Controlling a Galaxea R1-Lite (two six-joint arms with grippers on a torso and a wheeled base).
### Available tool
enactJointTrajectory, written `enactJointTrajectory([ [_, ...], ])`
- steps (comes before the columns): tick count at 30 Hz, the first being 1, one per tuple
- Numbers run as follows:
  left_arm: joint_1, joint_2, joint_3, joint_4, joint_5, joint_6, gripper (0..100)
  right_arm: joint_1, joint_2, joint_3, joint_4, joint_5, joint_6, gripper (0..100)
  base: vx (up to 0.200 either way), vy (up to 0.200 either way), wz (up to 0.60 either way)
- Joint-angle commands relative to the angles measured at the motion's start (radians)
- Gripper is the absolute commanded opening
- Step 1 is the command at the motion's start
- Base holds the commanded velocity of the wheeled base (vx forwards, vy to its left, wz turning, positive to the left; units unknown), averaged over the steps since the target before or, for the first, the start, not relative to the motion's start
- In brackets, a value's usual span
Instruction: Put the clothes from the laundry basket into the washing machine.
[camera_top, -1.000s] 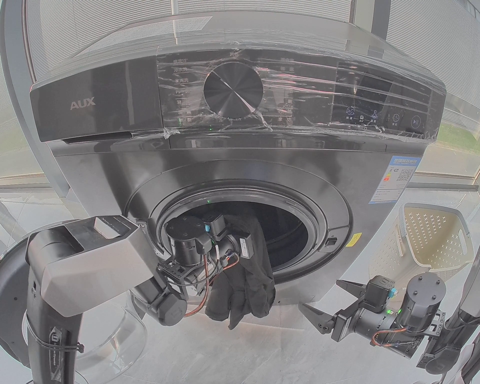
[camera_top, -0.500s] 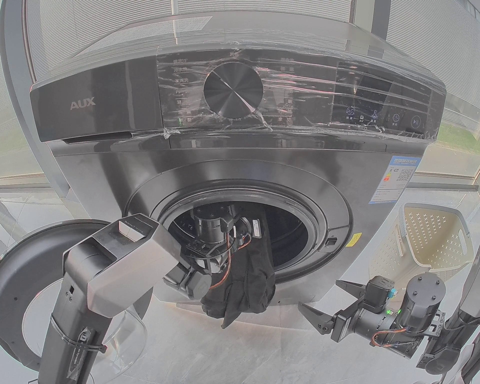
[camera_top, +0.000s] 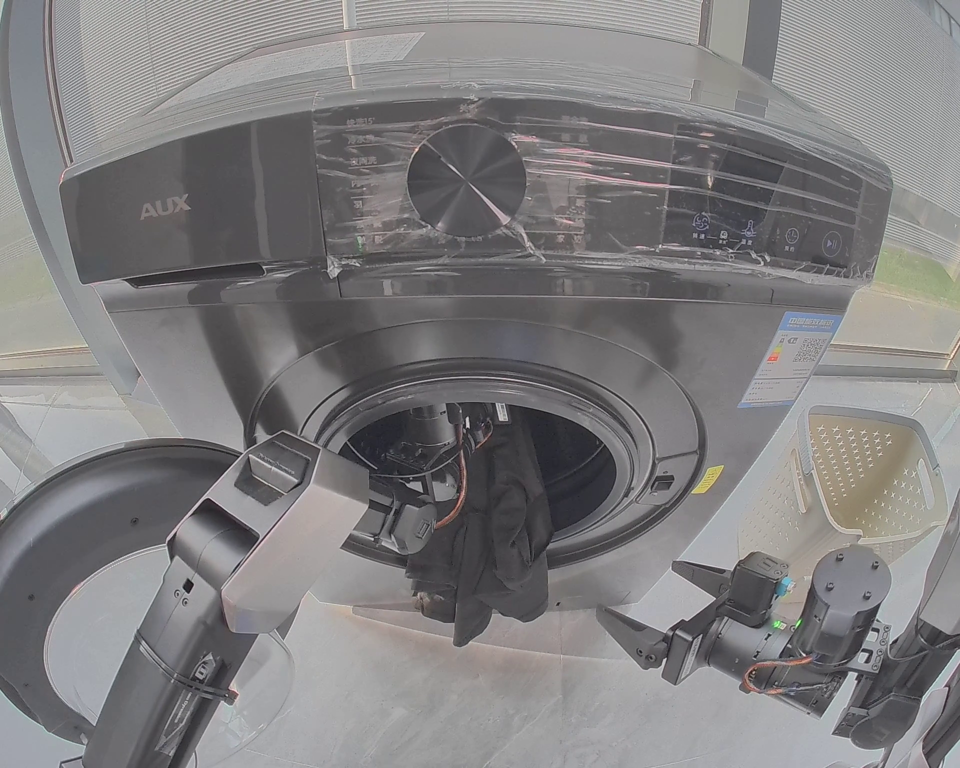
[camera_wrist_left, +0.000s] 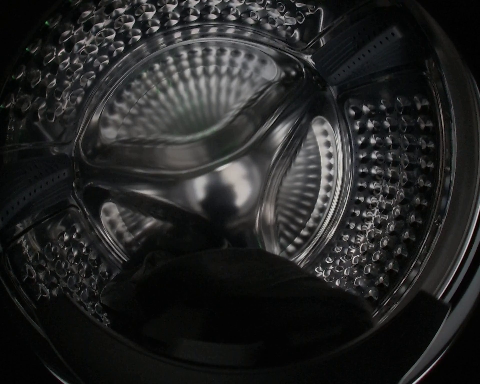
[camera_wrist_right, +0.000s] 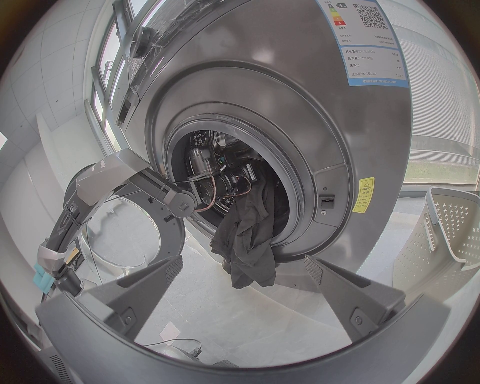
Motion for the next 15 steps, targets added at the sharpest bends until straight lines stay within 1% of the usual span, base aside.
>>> enactJointTrajectory([
  [1,0.007,0.02,-0.002,0.002,0.002,-0.004,100,0.002,0.004,0.0,0.0,0.0,0.0,100,0.0,0.0,0.0],
  [3,0.005,0.006,0.033,0.007,0.002,-0.012,100,0.002,0.002,0.003,0.0,0.002,0.0,100,0.0,0.0,0.0],
  [6,-0.004,-0.066,0.147,0.011,0.001,-0.007,100,0.002,0.001,0.006,0.0,0.002,0.0,100,0.0,0.0,0.0],
  [8,-0.007,-0.09,0.194,0.016,-0.007,-0.006,100,0.002,0.001,0.006,0.0,0.002,0.0,100,0.0,0.0,0.0],
  [10,-0.018,-0.149,0.283,0.031,-0.021,-0.002,100,0.002,0.001,0.006,0.0,0.002,0.0,100,0.0,0.0,0.0],
  [12,-0.027,-0.206,0.368,0.06,-0.054,-0.002,100,0.002,-0.003,0.005,0.0,0.002,0.0,100,0.0,0.0,0.0],
  [13,-0.027,-0.206,0.368,0.06,-0.054,-0.002,100,0.002,-0.003,0.005,0.0,0.002,0.0,100,0.0,0.0,0.0],
  [14,-0.038,-0.244,0.435,0.077,-0.097,-0.006,100,0.002,-0.004,0.005,0.0,0.002,0.0,100,0.0,0.0,0.0],
  [15,-0.039,-0.247,0.44,0.077,-0.1,-0.006,100,0.002,-0.004,0.005,0.0,0.002,0.0,100,0.0,0.0,0.0],
])
